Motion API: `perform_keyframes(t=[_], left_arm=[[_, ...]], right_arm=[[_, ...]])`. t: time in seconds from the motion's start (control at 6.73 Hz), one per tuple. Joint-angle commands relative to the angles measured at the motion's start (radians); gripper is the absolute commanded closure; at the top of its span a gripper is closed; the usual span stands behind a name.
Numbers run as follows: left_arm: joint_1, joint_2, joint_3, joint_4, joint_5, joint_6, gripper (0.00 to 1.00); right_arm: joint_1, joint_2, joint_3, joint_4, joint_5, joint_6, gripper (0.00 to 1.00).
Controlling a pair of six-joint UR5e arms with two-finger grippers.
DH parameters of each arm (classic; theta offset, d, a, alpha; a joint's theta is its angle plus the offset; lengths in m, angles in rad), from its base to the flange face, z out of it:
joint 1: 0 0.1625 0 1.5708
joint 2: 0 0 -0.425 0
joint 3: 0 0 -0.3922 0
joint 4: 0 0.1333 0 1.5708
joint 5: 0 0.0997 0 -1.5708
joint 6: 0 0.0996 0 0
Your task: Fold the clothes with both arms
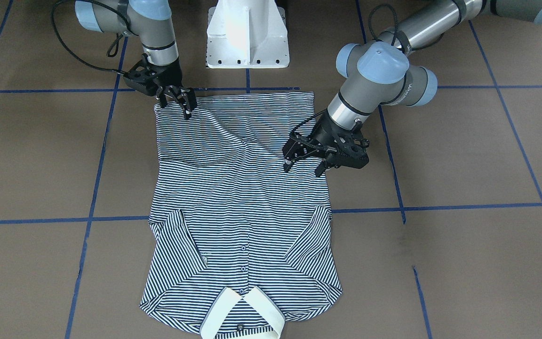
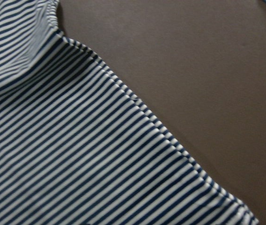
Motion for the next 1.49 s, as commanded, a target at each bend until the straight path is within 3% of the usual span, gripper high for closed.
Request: perform_keyframes(t=[0.0, 0.15, 0.3, 0.45, 0.59, 0.74, 1.34], left_arm=[[0.005, 0.0, 0.002, -0.001, 0.001, -0.014, 0.09], [0.005, 0.001, 0.003, -0.001, 0.004, -0.012, 0.09], [0.006, 0.0, 0.002, -0.001, 0.004, -0.012, 0.09], [0.006, 0.0, 0.002, -0.001, 0.004, -0.012, 0.09], [0.006, 0.001, 0.002, -0.001, 0.004, -0.012, 0.09], [0.006, 0.001, 0.005, -0.012, 0.004, -0.012, 0.09], [0.008, 0.001, 0.002, -0.012, 0.004, -0.014, 0.09]], right_arm=[[-0.041, -0.07, 0.026, -0.013, -0.012, 0.046, 0.15], [-0.039, -0.072, 0.025, -0.014, -0.012, 0.046, 0.17], [-0.038, -0.07, 0.028, -0.04, -0.012, 0.046, 0.29], [-0.036, -0.063, 0.033, -0.066, -0.015, 0.046, 0.55], [-0.035, -0.07, 0.039, -0.074, -0.02, 0.046, 0.93], [-0.031, -0.07, 0.054, -0.083, -0.02, 0.046, 1.0], [-0.038, -0.057, 0.066, -0.115, -0.017, 0.046, 1.0]])
